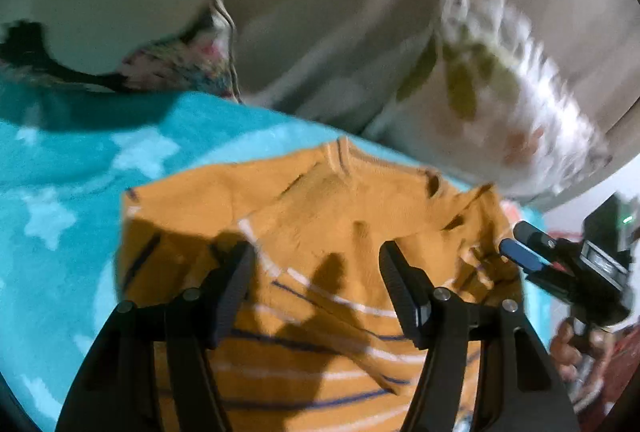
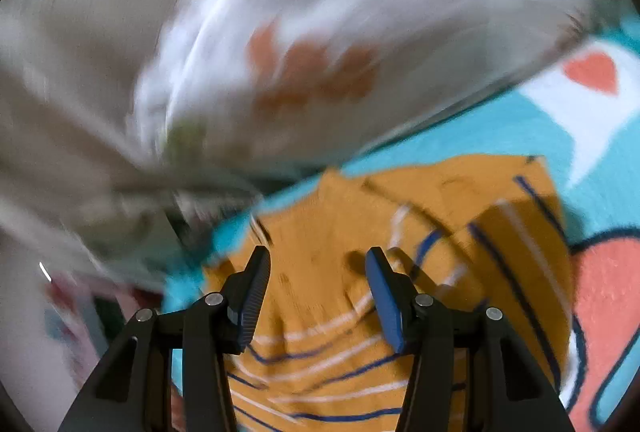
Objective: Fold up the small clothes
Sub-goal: 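Lift the hem with the right tool and fold it over toward the collar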
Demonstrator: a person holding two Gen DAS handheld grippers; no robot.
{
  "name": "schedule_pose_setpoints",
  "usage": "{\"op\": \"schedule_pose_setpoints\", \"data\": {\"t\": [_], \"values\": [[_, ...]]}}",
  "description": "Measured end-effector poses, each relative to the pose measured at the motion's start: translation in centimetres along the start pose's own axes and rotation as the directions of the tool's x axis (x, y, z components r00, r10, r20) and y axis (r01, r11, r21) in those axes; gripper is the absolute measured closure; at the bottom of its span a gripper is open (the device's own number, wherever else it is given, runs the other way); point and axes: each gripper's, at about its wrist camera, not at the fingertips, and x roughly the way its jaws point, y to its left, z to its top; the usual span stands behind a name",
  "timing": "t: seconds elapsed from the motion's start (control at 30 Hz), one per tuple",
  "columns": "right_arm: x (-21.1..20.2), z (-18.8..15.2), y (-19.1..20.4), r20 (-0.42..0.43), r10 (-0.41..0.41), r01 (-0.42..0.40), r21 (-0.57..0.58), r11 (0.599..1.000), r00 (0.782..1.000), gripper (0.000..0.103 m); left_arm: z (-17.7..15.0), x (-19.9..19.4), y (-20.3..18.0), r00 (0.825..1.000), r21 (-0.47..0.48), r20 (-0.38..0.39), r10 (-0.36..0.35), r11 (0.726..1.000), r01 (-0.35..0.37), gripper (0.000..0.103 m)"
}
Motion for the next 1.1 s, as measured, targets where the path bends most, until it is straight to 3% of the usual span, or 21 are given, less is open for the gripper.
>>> {"op": "schedule_pose_setpoints", "data": {"t": [0.07,0.13,0.23,0.5,0.7,0.8,0.97,1.1], "values": [[2.3,-0.4,0.6,-0.069,-0.035,0.031,-0.049,0.998,0.997,0.05,0.4,1.5,0.2,0.995,0.04,-0.002,0.098,0.994,-0.098,0.039],[4.4,-0.1,0.6,-0.075,-0.146,0.137,-0.108,0.985,0.986,0.05,1.1,2.7,1.3,0.976,0.053,0.007,0.218,0.975,-0.218,0.039],[5.7,1.2,-0.8,-0.041,-0.251,0.245,-0.12,0.962,0.967,0.053,2.2,3.3,4.2,0.977,-0.025,-0.012,0.214,0.976,-0.215,0.039],[4.6,3.8,-3.4,0.009,-0.219,0.219,0.019,0.976,0.976,0.053,2.9,2.8,5.1,0.985,-0.049,-0.011,0.173,0.984,-0.174,0.039],[1.7,2.9,-2.7,0.046,-0.23,0.23,-0.012,0.973,0.972,0.051,1.4,-0.6,4.0,0.981,-0.069,0.011,0.193,0.979,-0.191,0.039],[-1.8,1.3,-2.7,0.053,-0.243,0.246,-0.059,0.967,0.969,0.051,-1.0,-3.4,3.6,0.97,-0.088,0.028,0.241,0.967,-0.238,0.039],[-6.7,-4.8,-1.7,0.074,-0.229,0.238,-0.142,0.961,0.97,0.051,-6.1,-6.2,1.7,0.945,-0.075,0.025,0.325,0.944,-0.323,0.038],[-6.2,-8.2,-3.1,-0.012,-0.203,0.198,-0.175,0.964,0.979,0.051,-10.0,-8.4,-1.0,0.94,-0.077,0.022,0.34,0.938,-0.337,0.038]]}}
